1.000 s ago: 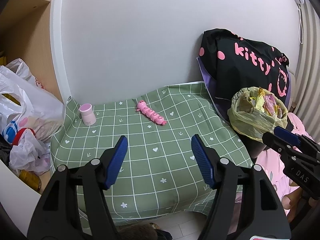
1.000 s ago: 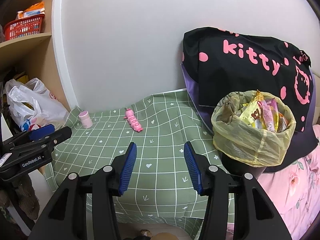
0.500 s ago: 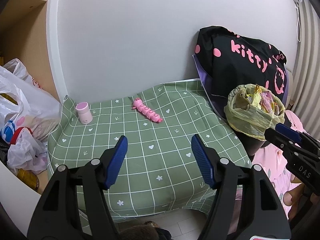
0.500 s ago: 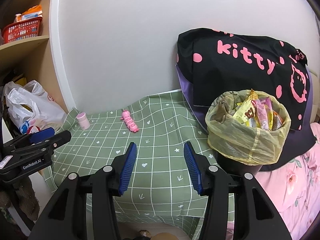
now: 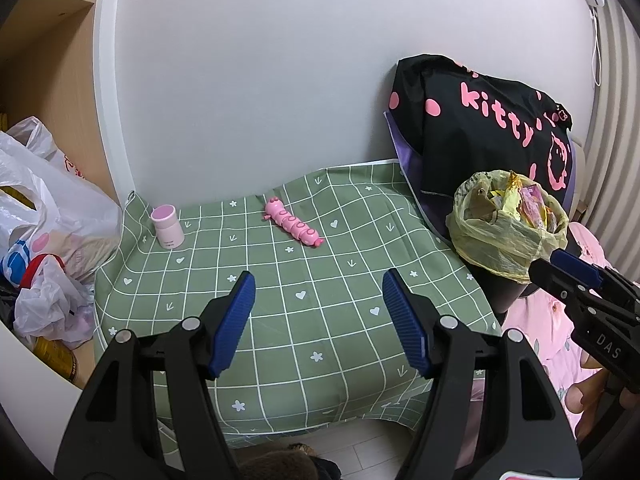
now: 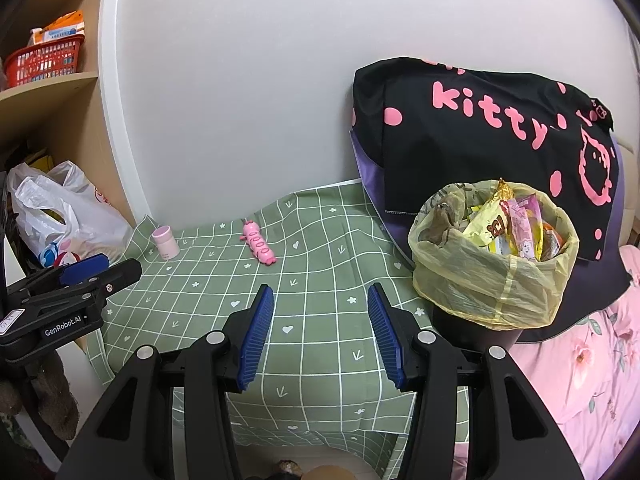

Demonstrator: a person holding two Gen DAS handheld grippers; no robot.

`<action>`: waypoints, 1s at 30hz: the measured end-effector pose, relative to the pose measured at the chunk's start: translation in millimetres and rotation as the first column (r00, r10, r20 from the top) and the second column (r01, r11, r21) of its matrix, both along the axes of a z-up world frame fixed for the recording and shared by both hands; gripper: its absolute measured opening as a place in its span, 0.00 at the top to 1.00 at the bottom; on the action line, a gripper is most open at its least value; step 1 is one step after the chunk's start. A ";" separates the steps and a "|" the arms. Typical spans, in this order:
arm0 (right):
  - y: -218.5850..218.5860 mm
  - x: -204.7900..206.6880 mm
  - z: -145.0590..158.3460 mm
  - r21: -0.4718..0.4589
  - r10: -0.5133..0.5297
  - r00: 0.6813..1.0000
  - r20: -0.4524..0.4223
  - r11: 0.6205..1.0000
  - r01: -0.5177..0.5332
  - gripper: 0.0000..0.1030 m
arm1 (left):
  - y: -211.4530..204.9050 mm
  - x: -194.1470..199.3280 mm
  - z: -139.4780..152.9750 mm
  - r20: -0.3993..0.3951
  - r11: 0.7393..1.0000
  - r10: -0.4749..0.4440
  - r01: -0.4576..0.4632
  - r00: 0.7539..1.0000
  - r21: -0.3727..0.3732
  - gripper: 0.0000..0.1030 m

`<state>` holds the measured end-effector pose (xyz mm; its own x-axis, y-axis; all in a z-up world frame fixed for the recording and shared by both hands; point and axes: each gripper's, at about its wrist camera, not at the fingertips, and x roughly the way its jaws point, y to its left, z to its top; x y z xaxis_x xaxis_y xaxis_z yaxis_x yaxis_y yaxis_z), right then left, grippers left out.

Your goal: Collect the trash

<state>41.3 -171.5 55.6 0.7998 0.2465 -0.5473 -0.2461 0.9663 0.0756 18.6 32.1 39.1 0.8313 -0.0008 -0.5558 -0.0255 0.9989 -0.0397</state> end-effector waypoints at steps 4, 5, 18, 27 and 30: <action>0.2 -0.3 0.0 0.000 -0.001 1.000 0.001 1.000 0.001 0.55 | 0.1 0.3 0.0 -0.002 1.000 0.000 0.000 1.000 -0.003 0.39; 0.3 -0.3 0.0 0.000 -0.001 1.000 0.000 1.000 0.001 0.55 | 0.7 1.0 -0.2 -0.005 1.000 -0.002 0.002 1.000 -0.007 0.39; -1.9 1.6 -2.8 -0.005 0.007 1.000 -0.008 1.000 -0.007 0.55 | 4.3 5.3 -3.7 -0.010 1.000 0.012 -0.012 1.000 0.001 0.39; 12.7 30.2 -19.2 -0.035 0.055 0.997 -0.056 0.998 -0.057 0.55 | 22.8 36.8 -27.8 -0.074 0.999 0.041 -0.041 0.996 -0.006 0.39; 29.8 62.2 -40.8 -0.026 0.127 0.985 -0.119 0.991 -0.131 0.49 | 58.0 67.3 -59.1 -0.159 0.992 0.094 -0.106 0.983 -0.066 0.39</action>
<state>103.5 -141.7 14.8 0.6921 0.3234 -0.6452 -0.3605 0.9294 0.0792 85.9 90.1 -20.0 0.7330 0.0322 -0.6794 -0.1367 0.9855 -0.1008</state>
